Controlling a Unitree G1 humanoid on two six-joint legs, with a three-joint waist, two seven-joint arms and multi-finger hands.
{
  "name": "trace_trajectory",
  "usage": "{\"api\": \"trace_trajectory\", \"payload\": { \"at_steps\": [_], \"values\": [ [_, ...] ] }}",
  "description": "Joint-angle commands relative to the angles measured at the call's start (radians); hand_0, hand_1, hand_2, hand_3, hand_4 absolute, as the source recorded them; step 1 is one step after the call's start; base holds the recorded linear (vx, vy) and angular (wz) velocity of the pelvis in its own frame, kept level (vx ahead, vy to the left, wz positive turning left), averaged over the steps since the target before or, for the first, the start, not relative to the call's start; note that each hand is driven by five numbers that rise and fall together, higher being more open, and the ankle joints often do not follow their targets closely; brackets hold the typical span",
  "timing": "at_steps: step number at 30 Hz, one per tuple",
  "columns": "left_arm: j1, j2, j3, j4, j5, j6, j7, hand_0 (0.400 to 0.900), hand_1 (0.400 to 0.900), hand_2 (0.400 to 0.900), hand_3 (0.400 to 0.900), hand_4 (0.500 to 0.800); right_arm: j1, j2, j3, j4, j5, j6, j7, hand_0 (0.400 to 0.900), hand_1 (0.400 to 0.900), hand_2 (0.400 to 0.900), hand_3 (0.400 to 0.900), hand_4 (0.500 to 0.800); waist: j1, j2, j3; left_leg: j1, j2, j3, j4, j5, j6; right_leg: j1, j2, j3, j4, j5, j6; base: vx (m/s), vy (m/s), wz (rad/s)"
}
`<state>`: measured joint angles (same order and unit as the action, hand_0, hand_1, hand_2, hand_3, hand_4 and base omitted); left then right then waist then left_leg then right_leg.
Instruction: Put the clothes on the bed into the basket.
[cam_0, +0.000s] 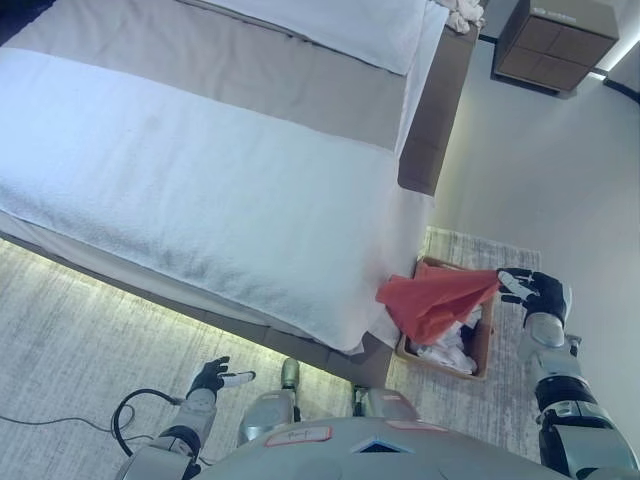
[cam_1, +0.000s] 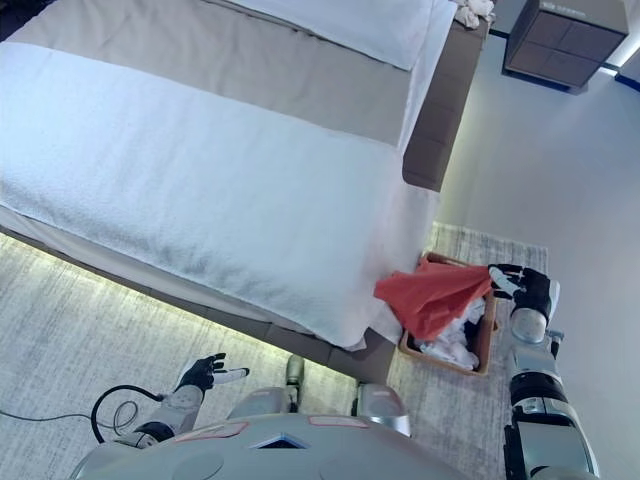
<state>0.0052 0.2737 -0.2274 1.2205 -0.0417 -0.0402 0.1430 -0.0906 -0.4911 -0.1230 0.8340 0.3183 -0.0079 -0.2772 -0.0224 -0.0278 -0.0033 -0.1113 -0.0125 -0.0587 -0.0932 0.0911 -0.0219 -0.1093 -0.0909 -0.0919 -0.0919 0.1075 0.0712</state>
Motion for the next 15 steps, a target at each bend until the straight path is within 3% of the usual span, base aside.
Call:
{"api": "trace_trajectory", "payload": {
  "at_steps": [1, 15],
  "values": [
    [-0.034, 0.01, 0.012, 0.072, 0.006, -0.014, -0.002, 0.9, 0.9, 0.9, 0.9, 0.8, -0.083, -0.098, -0.075, 0.041, 0.048, -0.06, -0.049, 0.4, 0.4, 0.4, 0.4, 0.5, 0.009, -0.007, -0.051, 0.041, 0.012, -0.018, 0.006, -0.102, -0.006, 0.039, -0.03, -0.006, 0.006, -0.04, 0.05, 0.0, 0.0, 0.0],
    [-0.028, 0.002, -0.001, 0.102, 0.002, -0.006, -0.01, 0.9, 0.9, 0.9, 0.9, 0.8, -0.172, -0.136, -0.03, 0.303, 0.122, -0.044, -0.005, 0.4, 0.4, 0.4, 0.4, 0.5, 0.018, 0.0, -0.074, 0.042, 0.015, -0.029, 0.006, -0.099, -0.013, 0.053, -0.026, -0.014, 0.005, -0.053, 0.045, 0.0, -0.005, 0.01]
  ]
}}
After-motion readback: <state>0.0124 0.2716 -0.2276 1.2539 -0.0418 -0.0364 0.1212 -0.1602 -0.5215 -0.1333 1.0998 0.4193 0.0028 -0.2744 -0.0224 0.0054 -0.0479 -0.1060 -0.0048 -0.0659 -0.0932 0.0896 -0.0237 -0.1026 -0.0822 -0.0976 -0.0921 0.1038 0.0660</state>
